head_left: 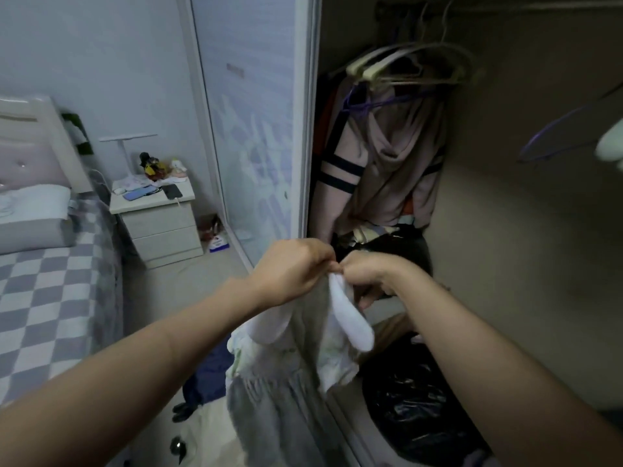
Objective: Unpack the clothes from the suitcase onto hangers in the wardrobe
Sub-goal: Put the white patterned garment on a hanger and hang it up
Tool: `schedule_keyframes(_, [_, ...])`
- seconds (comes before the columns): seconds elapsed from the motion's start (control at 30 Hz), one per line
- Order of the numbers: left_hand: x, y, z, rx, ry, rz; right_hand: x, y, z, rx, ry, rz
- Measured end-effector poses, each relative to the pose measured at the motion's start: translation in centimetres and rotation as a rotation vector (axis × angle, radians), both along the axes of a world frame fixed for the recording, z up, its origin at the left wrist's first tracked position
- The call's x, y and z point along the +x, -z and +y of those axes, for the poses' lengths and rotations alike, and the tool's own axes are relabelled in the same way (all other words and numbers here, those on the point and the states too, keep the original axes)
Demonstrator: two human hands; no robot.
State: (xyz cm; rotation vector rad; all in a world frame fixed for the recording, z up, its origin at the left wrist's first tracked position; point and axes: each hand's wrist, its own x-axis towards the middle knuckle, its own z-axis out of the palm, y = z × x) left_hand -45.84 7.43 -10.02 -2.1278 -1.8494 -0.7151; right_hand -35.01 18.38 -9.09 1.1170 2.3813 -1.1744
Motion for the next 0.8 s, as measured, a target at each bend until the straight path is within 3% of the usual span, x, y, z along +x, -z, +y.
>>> schedule_keyframes(0.23, [0.3, -0.1, 0.2, -0.022, 0.048, 0.019, 2.3, 1.8, -0.5, -0.013, 0.063, 0.101])
schedule_keyframes(0.33, [0.3, -0.5, 0.5, -0.231, -0.006, -0.066, 3.5, 0.6, 0.2, 0.252, 0.067, 0.17])
schedule_keyframes(0.43, [-0.5, -0.3, 0.5, -0.499, -0.287, 0.104, 5.3, -0.9, 1.6, 0.627, 0.022, 0.133])
schedule_keyframes(0.6, [-1.9, 0.2, -0.1, -0.671, -0.506, 0.423, 7.9, -0.8, 2.6, 0.776, 0.132, 0.104])
schedule_keyframes(0.8, [-1.1, -0.4, 1.4, -0.551, -0.533, 0.428, 9.8, -0.6, 2.9, 0.824, 0.264, 0.236])
